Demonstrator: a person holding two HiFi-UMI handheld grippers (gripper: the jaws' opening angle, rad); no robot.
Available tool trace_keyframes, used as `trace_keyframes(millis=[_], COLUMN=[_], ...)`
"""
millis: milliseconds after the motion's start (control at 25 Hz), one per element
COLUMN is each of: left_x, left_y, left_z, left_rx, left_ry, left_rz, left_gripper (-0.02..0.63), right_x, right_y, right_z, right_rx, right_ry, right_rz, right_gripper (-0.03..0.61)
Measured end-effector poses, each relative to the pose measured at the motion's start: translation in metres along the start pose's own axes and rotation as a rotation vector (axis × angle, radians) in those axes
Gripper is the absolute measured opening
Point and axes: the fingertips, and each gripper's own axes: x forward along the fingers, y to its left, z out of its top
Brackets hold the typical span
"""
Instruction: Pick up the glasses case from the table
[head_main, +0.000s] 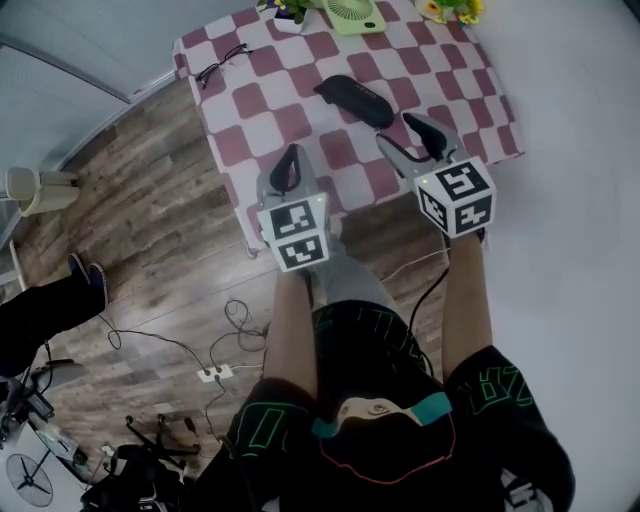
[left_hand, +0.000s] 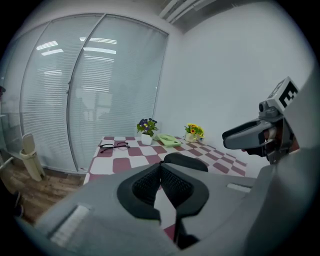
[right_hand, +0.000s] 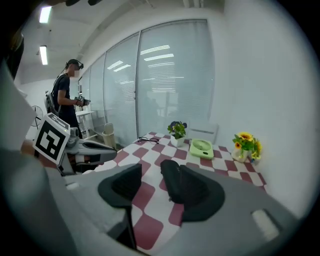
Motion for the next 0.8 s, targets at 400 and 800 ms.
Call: trace_keyframes(millis=[400, 800], left_x=[0.048, 0.083], left_y=[-0.015, -0.004], left_z=[0.000, -0.002], left_rx=[0.004, -0.002], left_ry=[0.037, 0.074], left_rz=[0.036, 0.051], left_gripper=[0.009, 0.009], right_x=[0.060, 0.118], right_y=[-0.034, -0.037], right_z=[-0.017, -0.033], right_rx=[-0.076, -0.169], right_ry=[0.109, 0.289], right_rz=[0.132, 0.235], right_gripper=[0.242, 0.275])
